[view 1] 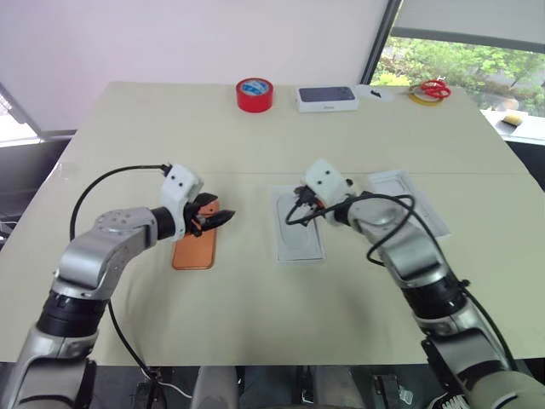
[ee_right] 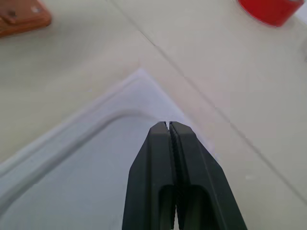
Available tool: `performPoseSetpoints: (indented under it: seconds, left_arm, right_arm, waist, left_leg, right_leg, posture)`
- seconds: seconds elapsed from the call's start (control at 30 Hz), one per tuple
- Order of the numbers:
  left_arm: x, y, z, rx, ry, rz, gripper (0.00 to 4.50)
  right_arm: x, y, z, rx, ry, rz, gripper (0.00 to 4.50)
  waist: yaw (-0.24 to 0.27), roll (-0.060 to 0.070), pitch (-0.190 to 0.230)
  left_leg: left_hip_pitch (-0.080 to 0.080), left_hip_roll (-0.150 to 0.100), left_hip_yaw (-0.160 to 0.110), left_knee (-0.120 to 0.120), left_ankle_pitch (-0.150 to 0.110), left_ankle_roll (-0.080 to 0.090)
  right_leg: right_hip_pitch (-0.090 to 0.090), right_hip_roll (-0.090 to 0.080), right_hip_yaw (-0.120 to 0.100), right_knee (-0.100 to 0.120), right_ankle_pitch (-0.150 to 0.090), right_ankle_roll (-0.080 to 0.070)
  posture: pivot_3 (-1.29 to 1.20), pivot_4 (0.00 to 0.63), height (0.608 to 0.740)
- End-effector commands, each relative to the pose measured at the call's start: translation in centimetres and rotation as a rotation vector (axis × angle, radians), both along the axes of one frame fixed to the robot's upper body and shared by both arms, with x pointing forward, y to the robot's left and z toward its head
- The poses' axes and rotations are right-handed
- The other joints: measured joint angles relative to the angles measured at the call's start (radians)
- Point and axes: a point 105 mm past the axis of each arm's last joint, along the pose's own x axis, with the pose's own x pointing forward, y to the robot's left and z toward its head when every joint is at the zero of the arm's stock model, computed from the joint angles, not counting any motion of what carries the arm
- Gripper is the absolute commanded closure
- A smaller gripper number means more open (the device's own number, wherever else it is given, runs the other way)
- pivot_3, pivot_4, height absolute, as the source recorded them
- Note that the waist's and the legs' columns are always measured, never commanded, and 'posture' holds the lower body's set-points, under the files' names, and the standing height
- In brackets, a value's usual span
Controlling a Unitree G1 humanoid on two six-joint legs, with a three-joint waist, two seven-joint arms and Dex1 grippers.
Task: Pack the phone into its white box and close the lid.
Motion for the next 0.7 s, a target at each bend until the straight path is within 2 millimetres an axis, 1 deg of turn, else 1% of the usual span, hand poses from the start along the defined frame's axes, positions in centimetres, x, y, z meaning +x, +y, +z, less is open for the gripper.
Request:
performPoseSetpoints:
  seconds: [0.03, 0.17, 0.3, 0.47, 0.6, 0.7]
  left_arm:
    - [-0.8, 0.2, 1.4, -0.018, -0.064, -0.062, 1.35]
    - [-1.2, 1.0, 1.1, -0.022, -0.056, -0.055, 1.35]
    - [-1.6, 1.6, 0.8, -0.016, -0.047, -0.047, 1.35]
    - [-1.7, 1.4, 0.8, -0.027, -0.048, -0.045, 1.35]
    - [-1.6, 1.2, 0.7, -0.037, -0.040, -0.045, 1.35]
    - [-1.5, 1.1, 0.6, -0.039, -0.036, -0.045, 1.35]
  right_arm:
    - [0.9, 0.1, -0.3, -0.034, -0.015, -0.046, 4.39]
    - [1.1, -0.1, -1.1, -0.090, -0.005, -0.062, 4.39]
    - [0.6, -0.6, -1.6, -0.150, 0.018, -0.079, 4.39]
    - [-0.1, -1.0, -1.5, -0.223, 0.014, -0.081, 4.39]
    - [-0.6, -0.6, -1.3, -0.225, 0.011, -0.064, 4.39]
    - [-1.1, -0.4, -1.7, -0.222, 0.048, -0.049, 4.39]
  waist:
    - [0.002, 0.000, 0.000]
    - [0.000, 0.000, 0.000]
    - [-0.005, 0.000, 0.000]
    - [-0.007, 0.000, 0.000]
    - [-0.016, 0.000, 0.000]
    - [-0.017, 0.000, 0.000]
  left_leg:
    - [-0.002, 0.000, 0.000, 0.000, 0.000, 0.000]
    - [-0.005, 0.000, 0.000, 0.002, 0.000, 0.001]
    - [-0.005, 0.000, -0.001, 0.002, -0.001, 0.003]
    - [-0.005, 0.000, -0.001, 0.002, -0.002, 0.004]
    - [-0.005, 0.000, -0.001, 0.002, -0.002, 0.004]
    - [-0.005, 0.000, -0.001, 0.002, -0.002, 0.004]
  right_leg:
    - [0.000, 0.000, 0.000, 0.000, 0.000, 0.000]
    - [-0.003, 0.000, 0.000, 0.002, 0.000, 0.000]
    - [-0.004, 0.000, 0.000, 0.004, 0.000, 0.000]
    - [-0.004, 0.000, 0.000, 0.004, 0.000, 0.000]
    - [-0.004, 0.000, 0.000, 0.004, 0.000, 0.000]
    - [-0.004, 0.000, 0.000, 0.004, 0.000, 0.000]
  posture:
    - [0.00, 0.150, 0.730]
    - [0.00, 0.150, 0.730]
    - [0.00, 0.150, 0.730]
    - [0.00, 0.150, 0.730]
    - [0.00, 0.150, 0.730]
    - [0.00, 0.150, 0.730]
